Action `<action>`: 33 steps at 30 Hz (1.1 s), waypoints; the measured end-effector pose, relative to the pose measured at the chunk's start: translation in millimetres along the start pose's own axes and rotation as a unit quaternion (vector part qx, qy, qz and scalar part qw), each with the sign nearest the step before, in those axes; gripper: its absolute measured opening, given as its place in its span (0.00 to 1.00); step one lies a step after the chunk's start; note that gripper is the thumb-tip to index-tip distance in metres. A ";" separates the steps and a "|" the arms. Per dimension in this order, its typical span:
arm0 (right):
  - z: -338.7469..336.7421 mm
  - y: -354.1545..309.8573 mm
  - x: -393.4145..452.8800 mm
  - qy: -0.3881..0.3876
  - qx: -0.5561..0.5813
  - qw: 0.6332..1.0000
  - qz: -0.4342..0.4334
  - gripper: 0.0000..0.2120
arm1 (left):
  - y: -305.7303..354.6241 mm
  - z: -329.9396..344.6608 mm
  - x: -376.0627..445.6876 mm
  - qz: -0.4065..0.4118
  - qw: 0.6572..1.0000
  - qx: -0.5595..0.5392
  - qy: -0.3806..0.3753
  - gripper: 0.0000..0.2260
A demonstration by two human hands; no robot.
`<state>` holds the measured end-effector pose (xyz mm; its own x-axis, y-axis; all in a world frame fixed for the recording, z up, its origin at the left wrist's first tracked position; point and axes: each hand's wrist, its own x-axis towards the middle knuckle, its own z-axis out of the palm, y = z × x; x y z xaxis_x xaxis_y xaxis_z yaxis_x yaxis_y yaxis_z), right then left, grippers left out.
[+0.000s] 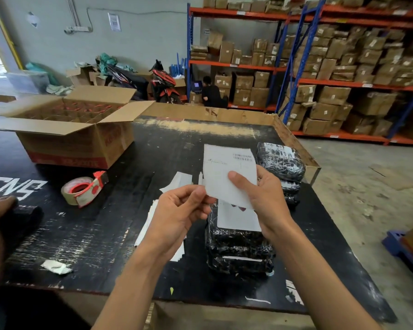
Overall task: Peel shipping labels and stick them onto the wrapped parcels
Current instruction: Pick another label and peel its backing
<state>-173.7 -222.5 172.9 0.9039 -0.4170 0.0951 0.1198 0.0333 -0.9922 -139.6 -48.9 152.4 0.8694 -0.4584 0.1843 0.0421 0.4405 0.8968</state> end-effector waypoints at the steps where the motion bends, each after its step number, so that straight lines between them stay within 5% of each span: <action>1: -0.4 -1.2 0.3 0.002 -0.017 1.000 0.006 0.19 | 1.1 1.9 0.8 0.005 1.000 -0.004 -0.005 0.21; 5: -2.0 -7.2 -2.1 -0.004 -0.182 0.983 -0.015 0.39 | 8.1 11.3 4.7 0.029 1.000 -0.002 0.009 0.17; 8: -2.1 -17.9 -10.8 0.014 -0.207 0.970 -0.126 0.23 | 8.9 15.3 8.2 0.033 0.999 0.012 0.028 0.15; 11: -7.1 -29.3 -18.1 -0.069 -0.144 0.970 -0.184 0.11 | 5.4 18.8 10.3 0.022 0.999 0.016 0.044 0.12; 33: -17.0 -25.7 -11.1 -0.105 -0.209 0.957 -0.171 0.01 | -12.0 21.9 29.6 0.014 0.993 0.110 0.036 0.14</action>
<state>-193.8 -234.2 196.0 0.9088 -0.1454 0.3911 0.2886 -0.4579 -0.8409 -125.1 -84.6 155.9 0.9017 -0.3888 0.1890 -0.0850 0.2692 0.9593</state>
